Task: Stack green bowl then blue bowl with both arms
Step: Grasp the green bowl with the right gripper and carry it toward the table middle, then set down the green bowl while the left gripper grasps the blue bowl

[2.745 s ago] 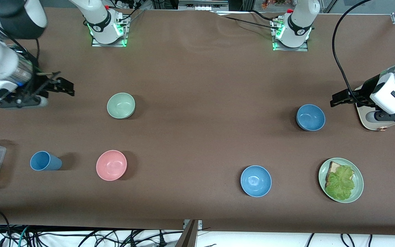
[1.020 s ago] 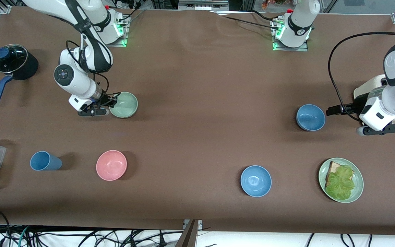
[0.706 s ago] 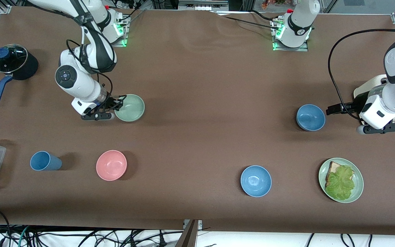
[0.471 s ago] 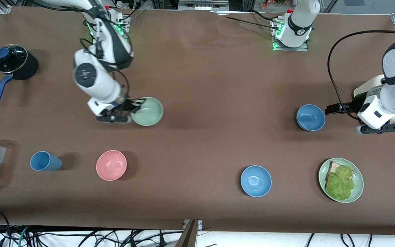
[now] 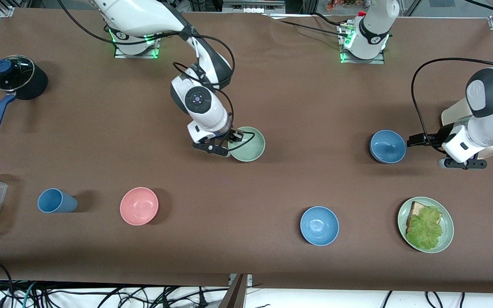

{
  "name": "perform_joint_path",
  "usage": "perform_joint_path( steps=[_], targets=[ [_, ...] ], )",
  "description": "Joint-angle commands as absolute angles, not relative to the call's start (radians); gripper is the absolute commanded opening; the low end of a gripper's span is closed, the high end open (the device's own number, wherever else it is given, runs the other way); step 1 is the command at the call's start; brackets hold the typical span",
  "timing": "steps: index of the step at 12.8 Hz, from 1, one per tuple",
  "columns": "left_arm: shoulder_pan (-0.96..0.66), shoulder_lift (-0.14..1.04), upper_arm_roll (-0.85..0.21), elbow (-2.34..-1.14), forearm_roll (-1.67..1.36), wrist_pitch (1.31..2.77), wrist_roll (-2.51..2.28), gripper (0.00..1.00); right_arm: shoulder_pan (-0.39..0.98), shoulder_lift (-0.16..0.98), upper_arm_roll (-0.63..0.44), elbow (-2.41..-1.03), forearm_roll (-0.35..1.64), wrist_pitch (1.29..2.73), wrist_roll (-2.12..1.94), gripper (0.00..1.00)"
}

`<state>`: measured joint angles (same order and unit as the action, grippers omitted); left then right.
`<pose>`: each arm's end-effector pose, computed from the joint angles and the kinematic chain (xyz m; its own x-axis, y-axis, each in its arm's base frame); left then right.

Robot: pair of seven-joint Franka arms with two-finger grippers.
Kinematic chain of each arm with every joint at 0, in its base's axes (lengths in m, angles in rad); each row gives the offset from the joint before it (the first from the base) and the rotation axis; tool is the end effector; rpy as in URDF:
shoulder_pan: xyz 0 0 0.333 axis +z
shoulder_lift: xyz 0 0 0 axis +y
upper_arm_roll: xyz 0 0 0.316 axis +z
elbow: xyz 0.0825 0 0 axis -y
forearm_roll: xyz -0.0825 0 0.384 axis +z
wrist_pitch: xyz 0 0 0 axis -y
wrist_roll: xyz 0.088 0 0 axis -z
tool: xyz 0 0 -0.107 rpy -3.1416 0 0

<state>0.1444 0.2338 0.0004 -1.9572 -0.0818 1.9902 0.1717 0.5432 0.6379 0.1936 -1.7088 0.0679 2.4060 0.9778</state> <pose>0.5736 0.0785 0.3430 0.9825 0.0043 -0.1863 0.0233 -0.9947 0.0997 0.5137 0.4479 0.2329 0.9431 -0.3167 -0.1011 -0.3287 -0.9338 -0.1414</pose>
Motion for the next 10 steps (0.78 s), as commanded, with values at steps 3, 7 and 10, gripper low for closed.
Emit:
perform_joint_path(
  steps=[3,7,10],
  targets=[
    [0.169,0.212,-0.003,-2.156,-0.12,2.214,0.241,1.0,0.575,0.663,0.158,-1.677,0.048,2.439,1.037,0.86],
    [0.189,0.242,-0.003,-2.218,-0.175,2.321,0.317,1.0,0.572,0.528,0.027,-1.654,0.002,2.26,1.005,1.0],
    [0.207,0.288,-0.003,-2.22,-0.178,2.37,0.344,0.97,0.548,0.444,-0.077,-1.643,0.012,2.148,0.8,1.0]
  ],
)
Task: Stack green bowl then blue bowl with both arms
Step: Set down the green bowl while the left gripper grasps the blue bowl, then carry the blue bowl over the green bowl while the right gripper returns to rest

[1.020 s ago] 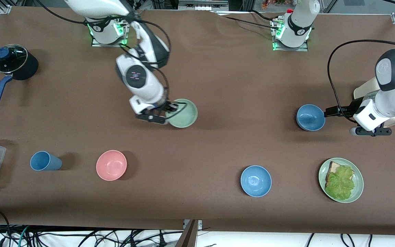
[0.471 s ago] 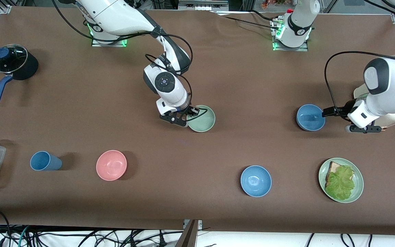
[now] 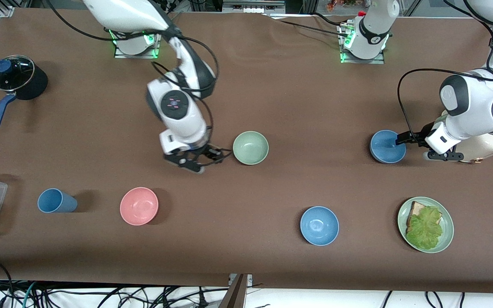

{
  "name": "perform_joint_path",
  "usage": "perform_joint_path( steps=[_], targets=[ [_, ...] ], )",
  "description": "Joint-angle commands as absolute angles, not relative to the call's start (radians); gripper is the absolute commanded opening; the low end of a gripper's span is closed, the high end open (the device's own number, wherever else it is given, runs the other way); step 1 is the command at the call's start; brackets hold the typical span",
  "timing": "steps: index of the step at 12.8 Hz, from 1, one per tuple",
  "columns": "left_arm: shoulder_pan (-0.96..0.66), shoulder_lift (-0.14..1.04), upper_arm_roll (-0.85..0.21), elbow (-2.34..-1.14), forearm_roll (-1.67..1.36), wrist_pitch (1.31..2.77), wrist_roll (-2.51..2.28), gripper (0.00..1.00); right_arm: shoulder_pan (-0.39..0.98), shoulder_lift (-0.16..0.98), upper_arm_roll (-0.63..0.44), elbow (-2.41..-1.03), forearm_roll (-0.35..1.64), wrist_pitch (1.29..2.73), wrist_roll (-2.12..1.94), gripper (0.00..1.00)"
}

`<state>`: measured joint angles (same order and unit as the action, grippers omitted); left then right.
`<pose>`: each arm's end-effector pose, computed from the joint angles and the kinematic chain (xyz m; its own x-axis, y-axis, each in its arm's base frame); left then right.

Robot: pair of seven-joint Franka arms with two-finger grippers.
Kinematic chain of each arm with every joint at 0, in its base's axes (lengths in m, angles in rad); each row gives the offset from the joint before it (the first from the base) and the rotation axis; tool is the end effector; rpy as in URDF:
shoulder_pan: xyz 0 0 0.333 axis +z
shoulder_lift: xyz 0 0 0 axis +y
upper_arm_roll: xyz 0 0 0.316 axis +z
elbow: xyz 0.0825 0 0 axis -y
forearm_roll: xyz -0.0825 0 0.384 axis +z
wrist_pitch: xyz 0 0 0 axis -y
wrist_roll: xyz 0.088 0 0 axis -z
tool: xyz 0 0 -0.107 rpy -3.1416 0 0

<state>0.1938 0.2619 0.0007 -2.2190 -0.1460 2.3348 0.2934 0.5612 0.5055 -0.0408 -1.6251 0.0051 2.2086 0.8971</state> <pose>0.5243 0.1009 0.2457 0.9930 0.0022 -0.1179 0.0175 -0.9915 0.1287 0.5972 0.3466 0.3359 0.9287 -0.3659 0.0609 -0.3631 -0.9303 -0.0516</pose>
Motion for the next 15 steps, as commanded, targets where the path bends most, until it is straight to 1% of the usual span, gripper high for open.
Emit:
perform_joint_path(
  steps=[1,2,3,4,6,7,8,10,12,13,14,15],
  targets=[
    [0.207,0.302,-0.003,-2.22,-0.192,2.384,0.345,0.89,0.525,0.416,-0.084,-1.646,0.02,2.134,0.749,1.0],
    [0.207,0.316,-0.003,-2.22,-0.199,2.399,0.347,0.87,0.503,0.385,-0.087,-1.652,0.024,2.122,0.712,1.0],
    [0.207,0.328,-0.005,-2.22,-0.202,2.413,0.347,0.77,0.491,0.355,-0.092,-1.654,0.025,2.109,0.659,1.0],
    [0.206,0.34,-0.005,-2.227,-0.202,2.431,0.347,0.63,0.476,0.318,-0.106,-1.654,0.025,2.065,0.596,1.0],
    [0.204,0.347,-0.005,-2.232,-0.206,2.444,0.347,0.22,0.471,0.24,-0.145,-1.654,0.035,1.978,0.519,1.0],
    [0.204,0.345,-0.005,-2.232,-0.212,2.441,0.345,0.06,0.471,0.201,-0.181,-1.654,0.057,1.918,0.474,1.0],
    [0.199,0.345,-0.003,-2.23,-0.213,2.431,0.344,0.0,0.471,0.163,-0.22,-1.655,0.076,1.867,0.398,1.0],
    [0.193,0.334,-0.006,-2.218,-0.215,2.393,0.336,0.0,0.471,0.098,-0.299,-1.655,0.1,1.769,0.286,1.0],
    [0.187,0.302,-0.024,-2.153,-0.221,2.262,0.313,0.0,0.471,0.055,-0.354,-1.655,0.1,1.714,0.188,1.0],
    [0.17,0.285,-0.052,-2.099,-0.244,2.185,0.257,0.0,0.456,0.049,-0.363,-1.654,0.1,1.703,0.143,1.0],
    [0.154,0.279,-0.081,-2.045,-0.248,2.136,0.182,0.0,0.392,0.046,-0.333,-1.652,0.094,1.684,0.115,1.0],
    [0.131,0.281,-0.116,-1.993,-0.249,2.114,0.114,0.0,0.311,0.046,-0.263,-1.645,0.091,1.668,0.091,1.0]
  ],
)
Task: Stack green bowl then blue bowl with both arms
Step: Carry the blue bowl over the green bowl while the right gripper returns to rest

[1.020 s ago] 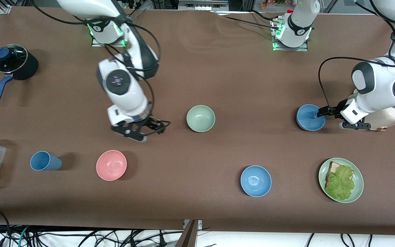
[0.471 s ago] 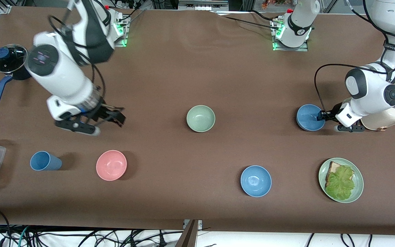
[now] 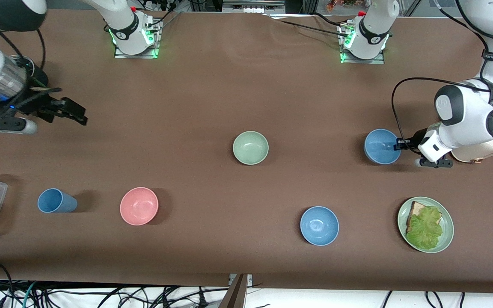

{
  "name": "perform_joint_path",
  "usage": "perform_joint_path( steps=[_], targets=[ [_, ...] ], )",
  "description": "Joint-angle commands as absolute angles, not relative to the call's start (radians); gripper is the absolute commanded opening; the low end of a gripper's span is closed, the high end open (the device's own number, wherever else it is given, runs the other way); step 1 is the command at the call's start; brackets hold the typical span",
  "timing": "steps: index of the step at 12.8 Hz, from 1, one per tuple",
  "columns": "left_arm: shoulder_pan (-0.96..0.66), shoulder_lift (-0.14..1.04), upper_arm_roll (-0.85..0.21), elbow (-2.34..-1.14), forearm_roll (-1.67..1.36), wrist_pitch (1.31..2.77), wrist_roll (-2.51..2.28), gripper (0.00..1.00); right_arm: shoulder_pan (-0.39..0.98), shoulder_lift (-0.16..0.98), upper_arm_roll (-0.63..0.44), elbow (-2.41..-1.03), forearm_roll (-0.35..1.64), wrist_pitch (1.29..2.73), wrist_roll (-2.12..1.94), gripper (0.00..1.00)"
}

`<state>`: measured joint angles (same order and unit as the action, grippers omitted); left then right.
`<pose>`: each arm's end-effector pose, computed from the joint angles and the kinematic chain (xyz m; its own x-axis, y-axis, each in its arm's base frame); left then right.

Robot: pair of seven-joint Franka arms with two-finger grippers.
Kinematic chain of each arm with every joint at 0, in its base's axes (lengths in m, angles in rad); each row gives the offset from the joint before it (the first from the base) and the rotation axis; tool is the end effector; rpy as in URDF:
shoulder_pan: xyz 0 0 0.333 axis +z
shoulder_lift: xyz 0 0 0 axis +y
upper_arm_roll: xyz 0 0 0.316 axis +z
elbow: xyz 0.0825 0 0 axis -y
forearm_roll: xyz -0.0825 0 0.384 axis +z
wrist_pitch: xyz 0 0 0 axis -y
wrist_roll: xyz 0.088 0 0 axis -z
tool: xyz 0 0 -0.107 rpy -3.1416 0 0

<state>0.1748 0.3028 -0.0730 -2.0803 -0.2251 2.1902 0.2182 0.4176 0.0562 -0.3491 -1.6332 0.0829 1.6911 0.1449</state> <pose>0.5614 0.0497 0.2674 0.9868 0.0156 -0.1611 0.0505 -0.9754 0.2148 0.5763 0.0525 0.5756 0.9963 -0.0853 -0.0043 -0.0854 -0.9943 -0.0631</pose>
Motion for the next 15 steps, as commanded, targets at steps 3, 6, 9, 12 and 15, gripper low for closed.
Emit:
perform_joint_path(
  steps=[3,6,9,12,15],
  targets=[
    [-0.027,0.296,-0.169,-1.892,-0.249,2.112,-0.129,0.0,0.117,0.043,-0.085,-1.647,0.081,1.664,0.054,1.0],
    [-0.226,0.363,-0.169,-1.8,-0.25,2.118,-0.337,0.0,0.118,0.04,-0.08,-1.644,0.043,1.663,0.055,1.0],
    [-0.351,0.441,-0.163,-1.729,-0.247,2.129,-0.468,0.0,0.118,0.044,-0.08,-1.646,0.038,1.663,0.063,1.0],
    [-0.429,0.509,-0.16,-1.706,-0.241,2.219,-0.557,0.0,0.117,0.049,-0.084,-1.64,0.038,1.667,0.054,1.0],
    [-0.468,0.541,-0.156,-1.706,-0.241,2.256,-0.572,0.0,0.117,0.054,-0.084,-1.64,0.038,1.664,0.051,1.0]
  ],
)
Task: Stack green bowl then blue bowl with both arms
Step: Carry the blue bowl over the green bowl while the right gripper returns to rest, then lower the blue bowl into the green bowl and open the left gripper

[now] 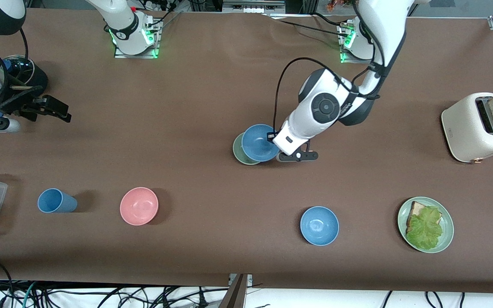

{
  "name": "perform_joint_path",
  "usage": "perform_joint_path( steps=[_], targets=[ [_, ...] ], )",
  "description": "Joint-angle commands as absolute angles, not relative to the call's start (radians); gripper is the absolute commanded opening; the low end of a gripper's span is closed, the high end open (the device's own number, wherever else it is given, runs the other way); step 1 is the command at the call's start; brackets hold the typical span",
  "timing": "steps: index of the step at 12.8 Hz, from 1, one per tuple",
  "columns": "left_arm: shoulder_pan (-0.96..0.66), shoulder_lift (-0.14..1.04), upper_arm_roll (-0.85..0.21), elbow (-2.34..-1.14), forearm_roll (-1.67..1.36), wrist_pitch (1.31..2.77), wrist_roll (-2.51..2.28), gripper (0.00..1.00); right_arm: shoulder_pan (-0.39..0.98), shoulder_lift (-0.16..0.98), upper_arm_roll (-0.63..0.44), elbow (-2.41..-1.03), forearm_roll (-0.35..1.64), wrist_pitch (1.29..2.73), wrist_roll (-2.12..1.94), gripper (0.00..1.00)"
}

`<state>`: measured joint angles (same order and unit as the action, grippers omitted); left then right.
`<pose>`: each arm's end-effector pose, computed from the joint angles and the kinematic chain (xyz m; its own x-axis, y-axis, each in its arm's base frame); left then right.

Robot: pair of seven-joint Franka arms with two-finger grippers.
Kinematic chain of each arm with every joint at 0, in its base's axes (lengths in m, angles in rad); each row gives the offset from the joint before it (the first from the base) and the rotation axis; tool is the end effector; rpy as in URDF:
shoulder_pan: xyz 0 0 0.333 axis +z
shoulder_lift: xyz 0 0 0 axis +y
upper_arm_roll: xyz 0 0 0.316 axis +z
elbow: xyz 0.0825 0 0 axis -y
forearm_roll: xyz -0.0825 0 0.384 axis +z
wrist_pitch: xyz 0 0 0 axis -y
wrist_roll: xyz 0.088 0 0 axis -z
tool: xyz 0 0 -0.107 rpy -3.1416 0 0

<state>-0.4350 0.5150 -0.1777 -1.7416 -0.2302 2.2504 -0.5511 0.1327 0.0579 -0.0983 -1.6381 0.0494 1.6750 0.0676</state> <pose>0.5467 -0.3787 0.2863 0.9835 0.0883 -0.1581 0.1209 -0.9702 0.2100 0.5771 0.0261 0.5690 0.9990 -0.0382 -0.0237 -0.0392 -0.9984 -0.0418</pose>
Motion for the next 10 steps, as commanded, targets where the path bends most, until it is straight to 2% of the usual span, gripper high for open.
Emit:
perform_joint_path(
  steps=[1,6,8,10],
  targets=[
    [-0.477,0.554,-0.15,-1.706,-0.241,2.27,-0.578,0.0,0.115,0.054,-0.084,-1.632,0.038,1.664,0.052,1.0],
    [-0.534,0.587,-0.121,-1.707,-0.227,2.313,-0.62,0.0,0.109,0.061,-0.087,-1.611,0.014,1.672,0.051,1.0],
    [-0.535,0.589,-0.121,-1.707,-0.216,2.313,-0.623,0.15,0.11,0.061,-0.087,-1.606,0.0,1.671,0.049,1.0],
    [-0.534,0.586,-0.12,-1.707,-0.216,2.312,-0.623,0.42,0.109,0.063,-0.087,-1.586,-0.002,1.666,0.049,1.0]
  ],
)
